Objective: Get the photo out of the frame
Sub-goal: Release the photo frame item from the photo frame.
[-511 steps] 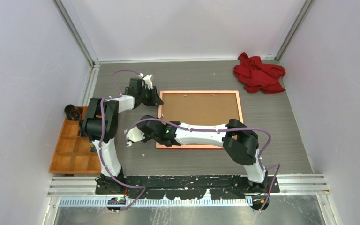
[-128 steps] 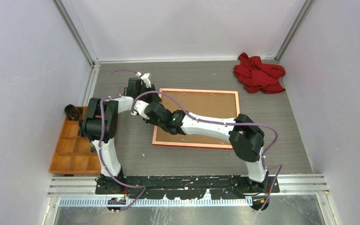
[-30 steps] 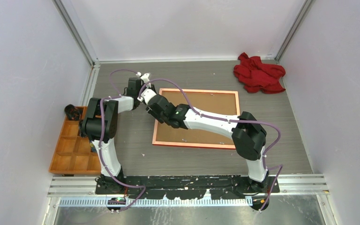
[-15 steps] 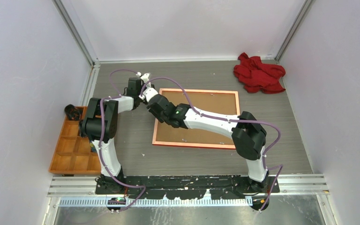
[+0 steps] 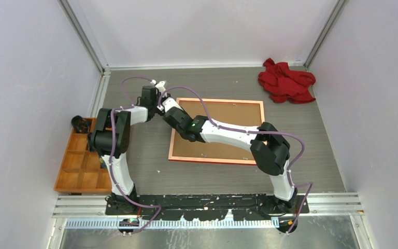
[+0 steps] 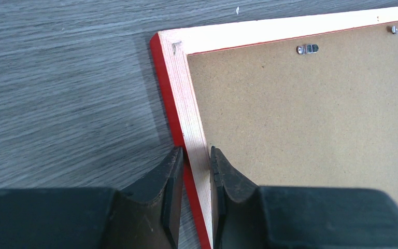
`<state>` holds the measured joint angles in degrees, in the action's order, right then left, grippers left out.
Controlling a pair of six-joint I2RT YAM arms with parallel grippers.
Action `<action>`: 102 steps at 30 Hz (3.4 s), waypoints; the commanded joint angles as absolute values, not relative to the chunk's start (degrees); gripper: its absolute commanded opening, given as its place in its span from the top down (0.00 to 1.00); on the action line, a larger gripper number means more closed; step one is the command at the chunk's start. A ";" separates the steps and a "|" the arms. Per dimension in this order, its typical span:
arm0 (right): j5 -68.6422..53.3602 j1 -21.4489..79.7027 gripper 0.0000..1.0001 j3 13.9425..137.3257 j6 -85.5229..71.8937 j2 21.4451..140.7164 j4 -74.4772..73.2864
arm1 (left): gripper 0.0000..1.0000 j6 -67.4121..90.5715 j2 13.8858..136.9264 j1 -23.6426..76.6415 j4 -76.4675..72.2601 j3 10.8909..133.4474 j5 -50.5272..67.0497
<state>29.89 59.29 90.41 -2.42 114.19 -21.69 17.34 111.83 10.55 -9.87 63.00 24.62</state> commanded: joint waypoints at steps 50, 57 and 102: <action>20.10 26.17 0.99 57.61 4.53 59.24 -17.81 | 0.99 26.08 116.00 0.95 3.60 66.99 27.24; 16.43 23.05 0.99 54.67 2.69 59.43 -14.78 | 0.95 27.59 108.68 -1.41 -4.86 63.37 34.32; 1.00 11.60 0.99 44.14 2.37 55.69 -8.65 | 0.35 -42.29 80.24 46.19 28.73 50.44 21.41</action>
<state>2.28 12.38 43.46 2.83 57.36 -11.60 -39.35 79.70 42.04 26.74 50.74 26.04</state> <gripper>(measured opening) 0.390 0.652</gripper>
